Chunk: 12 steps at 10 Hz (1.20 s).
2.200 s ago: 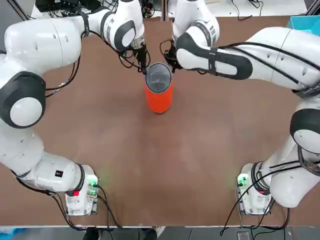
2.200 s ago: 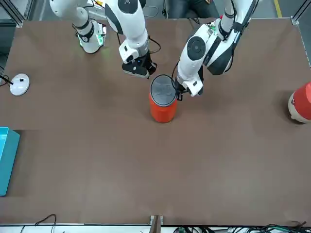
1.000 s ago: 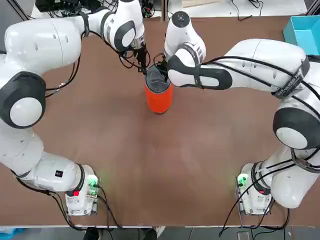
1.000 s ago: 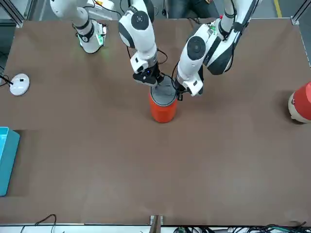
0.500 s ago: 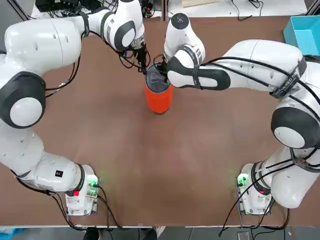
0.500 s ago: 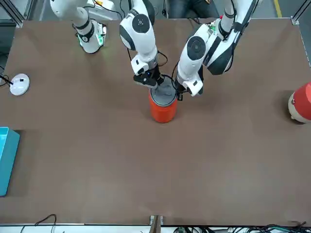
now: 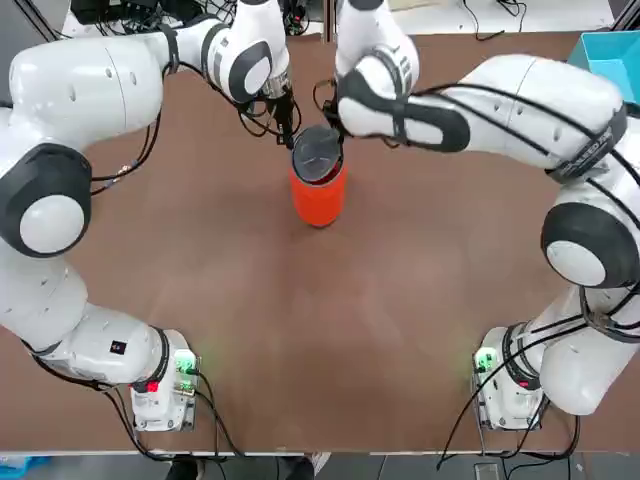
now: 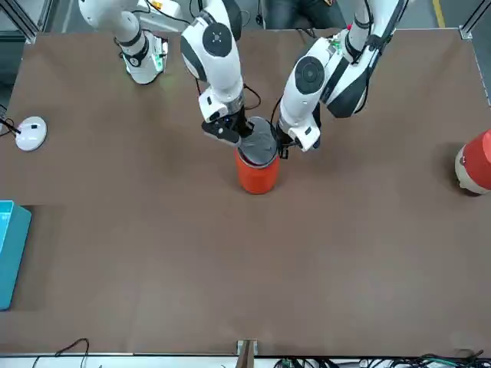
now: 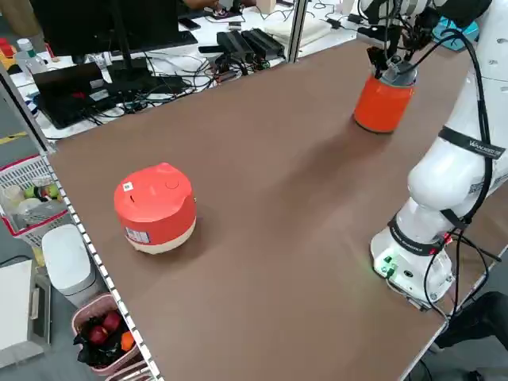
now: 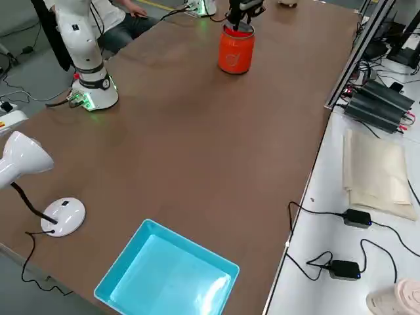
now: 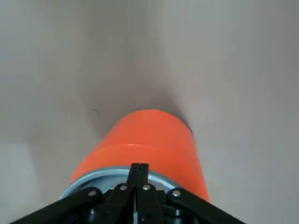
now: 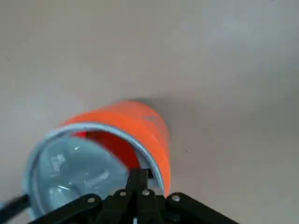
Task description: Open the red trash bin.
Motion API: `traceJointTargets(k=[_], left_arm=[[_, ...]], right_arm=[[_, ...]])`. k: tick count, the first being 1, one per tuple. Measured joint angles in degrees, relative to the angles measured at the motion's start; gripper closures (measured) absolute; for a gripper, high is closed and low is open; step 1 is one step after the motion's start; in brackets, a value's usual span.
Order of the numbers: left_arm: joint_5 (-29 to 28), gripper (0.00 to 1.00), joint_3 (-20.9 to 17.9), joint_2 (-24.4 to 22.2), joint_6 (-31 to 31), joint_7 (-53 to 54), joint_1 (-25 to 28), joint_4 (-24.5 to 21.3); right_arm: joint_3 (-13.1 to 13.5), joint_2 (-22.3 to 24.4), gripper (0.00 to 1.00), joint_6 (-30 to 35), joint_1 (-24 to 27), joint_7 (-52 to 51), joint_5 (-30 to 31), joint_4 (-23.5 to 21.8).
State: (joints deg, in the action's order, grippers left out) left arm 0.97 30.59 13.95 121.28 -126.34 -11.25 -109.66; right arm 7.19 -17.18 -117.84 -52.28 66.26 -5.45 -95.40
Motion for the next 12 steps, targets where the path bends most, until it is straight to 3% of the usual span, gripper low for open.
traceJointTargets(k=[3,6,10,12], left_arm=[[-0.2,0.99,0.0,0.0,0.0,0.0,0.0,0.0],[-0.6,0.90,-0.3,-0.3,-1.5,0.6,0.7,3.2],[-1.0,0.32,-0.8,-1.2,-15.3,6.9,6.9,15.4],[-3.5,0.03,-0.9,-2.0,-20.3,18.7,12.2,19.3]], right_arm=[[0.2,1.6,0.96,8.3,4.6,0.0,0.0,7.0],[0.6,2.5,0.56,15.8,10.5,-3.4,0.6,13.5],[4.7,4.5,0.00,24.2,17.0,-22.3,2.8,17.4],[8.3,8.3,0.00,29.0,21.5,-34.8,4.0,18.0]])
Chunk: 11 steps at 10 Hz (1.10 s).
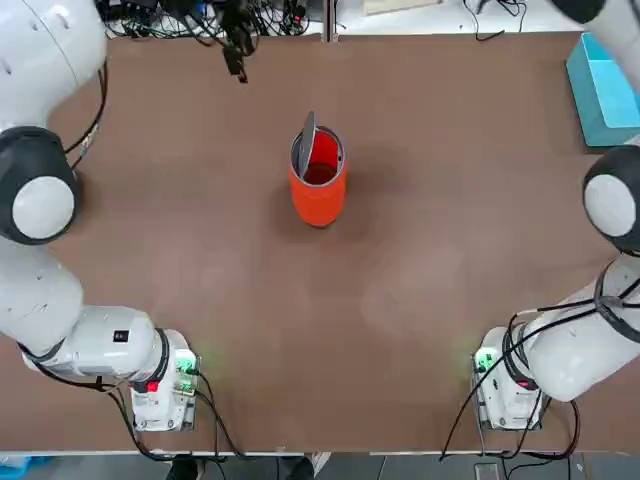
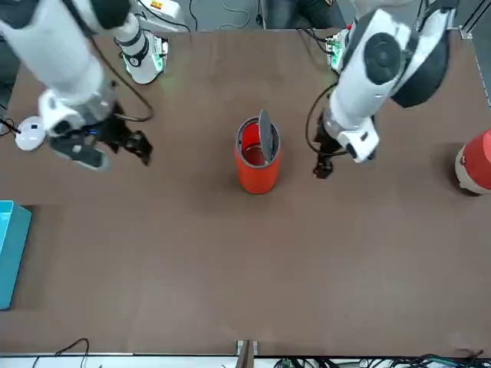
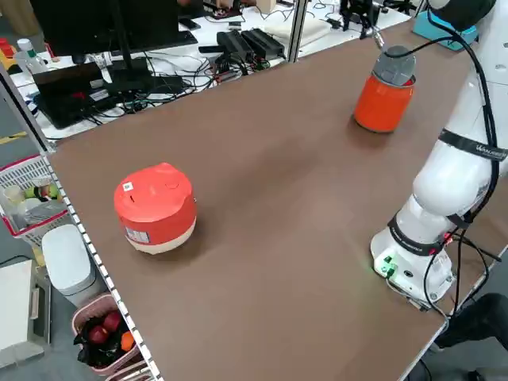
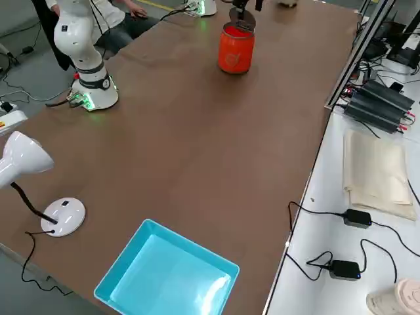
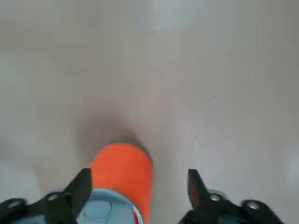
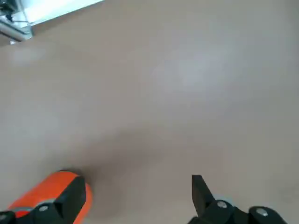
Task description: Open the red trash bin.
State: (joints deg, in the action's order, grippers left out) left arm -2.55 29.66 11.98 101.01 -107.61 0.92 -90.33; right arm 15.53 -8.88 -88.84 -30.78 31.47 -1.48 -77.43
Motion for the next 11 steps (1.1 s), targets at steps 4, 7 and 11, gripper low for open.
traceJointTargets(k=[4,7,11], left_arm=[[-2.5,0.00,-0.1,-4.3,-2.3,27.5,8.2,0.9],[-2.6,0.00,-3.3,-6.8,-9.4,54.3,9.5,2.2],[-1.5,0.00,-8.1,-8.4,-12.6,87.1,7.8,4.4]], right_arm=[[2.6,6.6,0.00,5.2,13.8,-27.3,0.4,-1.2],[2.7,9.6,0.00,3.7,19.1,-35.4,0.4,-5.1],[2.5,16.1,0.00,-3.6,19.4,-35.6,0.9,-16.7]])
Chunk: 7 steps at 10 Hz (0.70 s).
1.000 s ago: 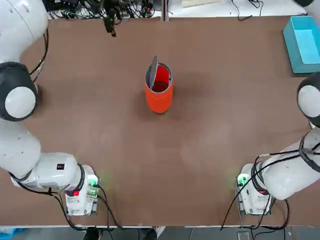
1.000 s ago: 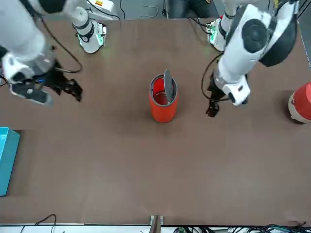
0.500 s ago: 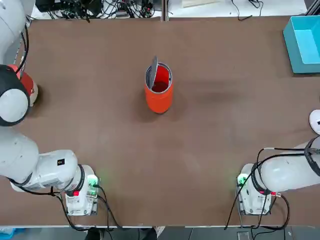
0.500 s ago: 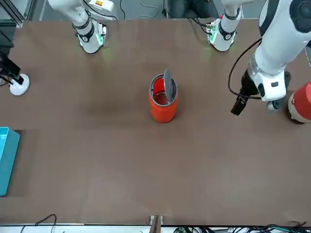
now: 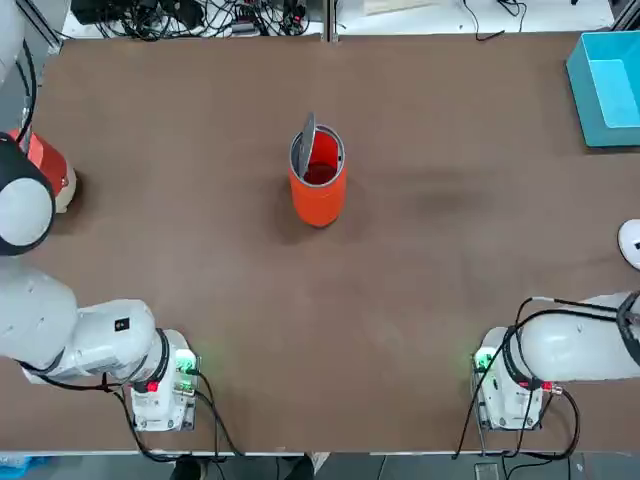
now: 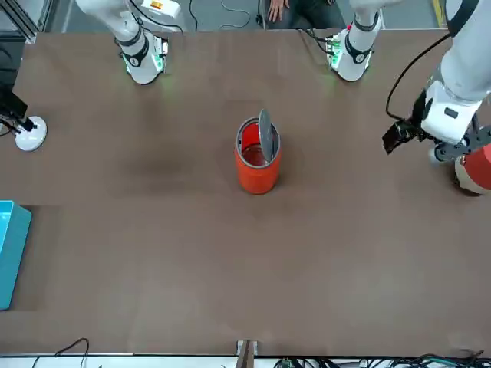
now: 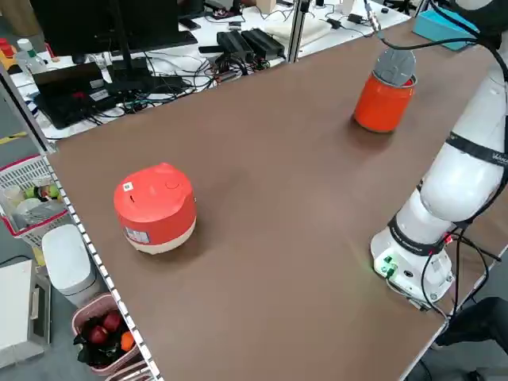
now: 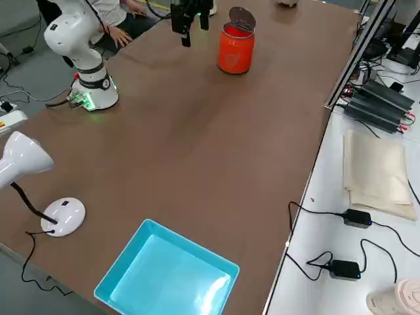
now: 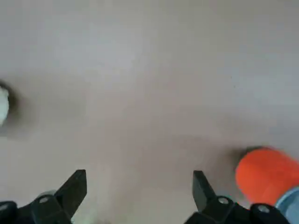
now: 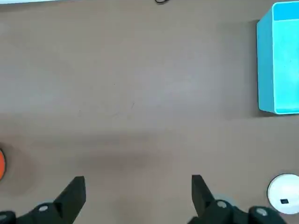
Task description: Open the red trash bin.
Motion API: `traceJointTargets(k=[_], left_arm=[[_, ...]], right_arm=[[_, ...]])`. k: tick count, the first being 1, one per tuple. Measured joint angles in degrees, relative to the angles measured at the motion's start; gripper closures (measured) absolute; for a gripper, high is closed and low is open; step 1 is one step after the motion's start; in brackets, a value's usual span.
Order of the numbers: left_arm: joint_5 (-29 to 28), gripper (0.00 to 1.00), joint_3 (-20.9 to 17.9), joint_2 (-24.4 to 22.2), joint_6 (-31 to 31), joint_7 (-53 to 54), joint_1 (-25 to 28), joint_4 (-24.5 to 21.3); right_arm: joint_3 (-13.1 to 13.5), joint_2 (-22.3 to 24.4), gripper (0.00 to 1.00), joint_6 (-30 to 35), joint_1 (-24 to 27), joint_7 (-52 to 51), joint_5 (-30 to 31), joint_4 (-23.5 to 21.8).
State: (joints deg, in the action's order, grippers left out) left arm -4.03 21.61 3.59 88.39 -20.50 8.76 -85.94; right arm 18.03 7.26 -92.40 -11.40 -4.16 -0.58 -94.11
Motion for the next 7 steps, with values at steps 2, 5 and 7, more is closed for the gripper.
traceJointTargets(k=[2,5,7], left_arm=[[3.3,0.00,-5.9,-2.0,-0.9,12.0,-1.5,0.2],[3.8,0.00,-6.9,-2.7,-3.9,14.2,-1.4,2.8],[3.8,0.00,-6.9,-2.6,-4.2,14.2,-1.2,3.0]], right_arm=[[-0.4,0.8,0.00,0.0,0.0,0.0,0.0,-0.9],[-0.7,0.9,0.00,0.0,0.0,0.0,0.1,-1.2],[-0.7,0.9,0.00,0.0,0.0,0.0,0.1,-1.2]])
